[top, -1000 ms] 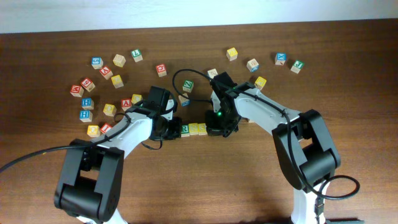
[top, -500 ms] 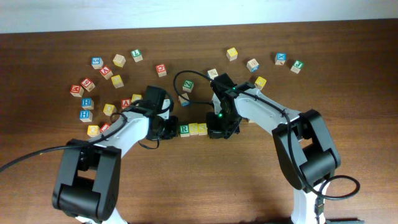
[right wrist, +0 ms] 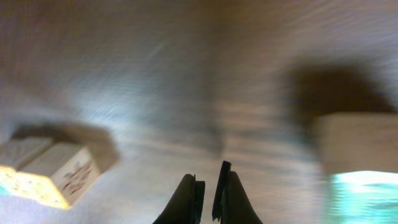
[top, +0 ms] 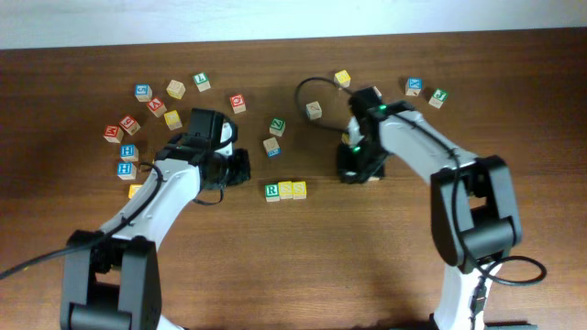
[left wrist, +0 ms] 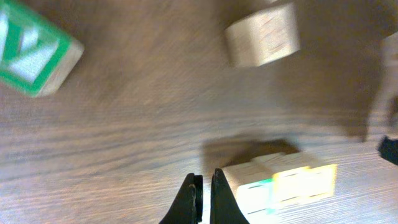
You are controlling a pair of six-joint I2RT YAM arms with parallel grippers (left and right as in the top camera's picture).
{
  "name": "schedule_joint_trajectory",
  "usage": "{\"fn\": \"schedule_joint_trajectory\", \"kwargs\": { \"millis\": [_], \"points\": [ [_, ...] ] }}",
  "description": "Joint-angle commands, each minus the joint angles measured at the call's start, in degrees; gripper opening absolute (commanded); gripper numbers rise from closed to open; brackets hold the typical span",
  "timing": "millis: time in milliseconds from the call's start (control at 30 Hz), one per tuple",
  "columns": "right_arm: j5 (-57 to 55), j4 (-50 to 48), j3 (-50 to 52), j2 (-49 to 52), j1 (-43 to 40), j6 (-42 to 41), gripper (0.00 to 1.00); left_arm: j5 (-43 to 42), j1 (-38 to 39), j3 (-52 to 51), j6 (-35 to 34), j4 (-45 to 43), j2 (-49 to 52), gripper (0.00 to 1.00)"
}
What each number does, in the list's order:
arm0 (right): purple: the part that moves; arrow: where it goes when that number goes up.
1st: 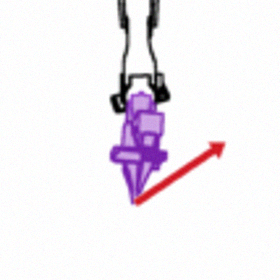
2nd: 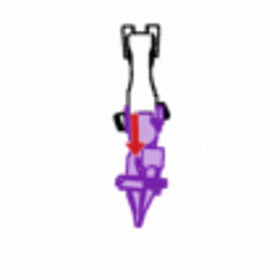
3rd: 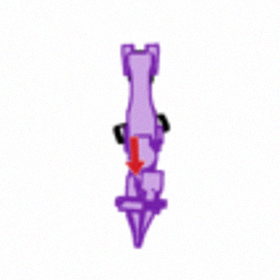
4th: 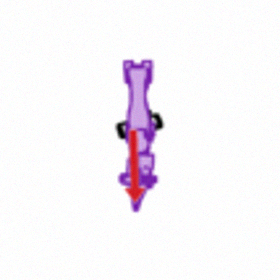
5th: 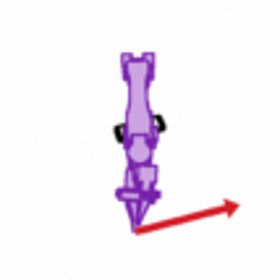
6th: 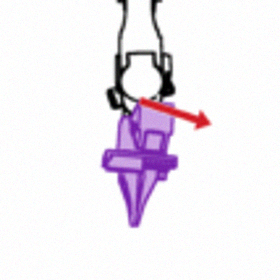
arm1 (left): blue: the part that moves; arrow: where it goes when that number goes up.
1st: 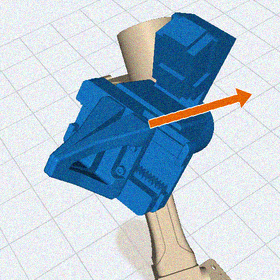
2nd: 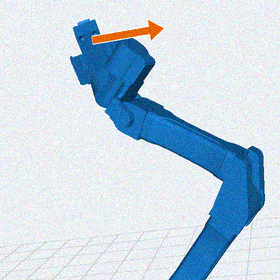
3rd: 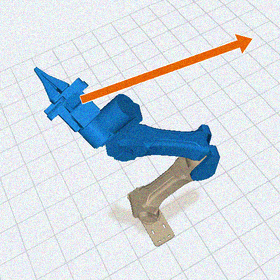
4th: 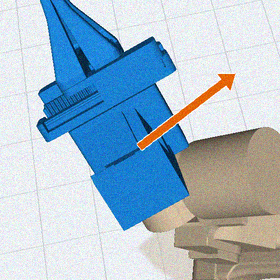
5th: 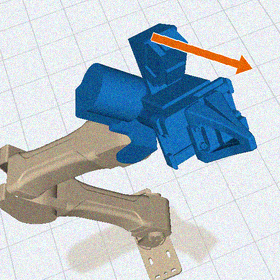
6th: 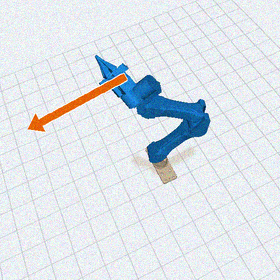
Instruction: Spell out RSS
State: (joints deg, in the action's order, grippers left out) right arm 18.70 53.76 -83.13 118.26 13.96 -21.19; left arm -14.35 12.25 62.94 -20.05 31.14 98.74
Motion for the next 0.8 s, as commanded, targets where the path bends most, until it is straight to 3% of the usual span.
{"fn": "schedule_joint_trajectory", "kwargs": {
  "millis": [0, 133, 333, 767],
  "points": [
    [-1.16, 0.55, -0.83, -0.87, -6.69, 1.73, 0.04, 0.0, 3.19, 0.76, -2.27, -1.75, -1.01, 0.0],
    [3.89, 3.15, -0.76, -0.87, -10.75, 8.83, 0.04, 0.87, 6.97, 0.76, -3.26, -5.79, -0.98, 0.0],
    [3.34, 4.39, -0.66, -0.79, -10.91, 8.96, 0.04, 5.42, 12.33, 0.76, -6.25, -9.88, 1.81, 0.0],
    [3.28, 3.82, -0.68, -0.79, -8.55, 8.96, 0.04, 5.4, 12.48, 0.76, -6.25, -11.93, 6.49, 0.0]
  ]
}}
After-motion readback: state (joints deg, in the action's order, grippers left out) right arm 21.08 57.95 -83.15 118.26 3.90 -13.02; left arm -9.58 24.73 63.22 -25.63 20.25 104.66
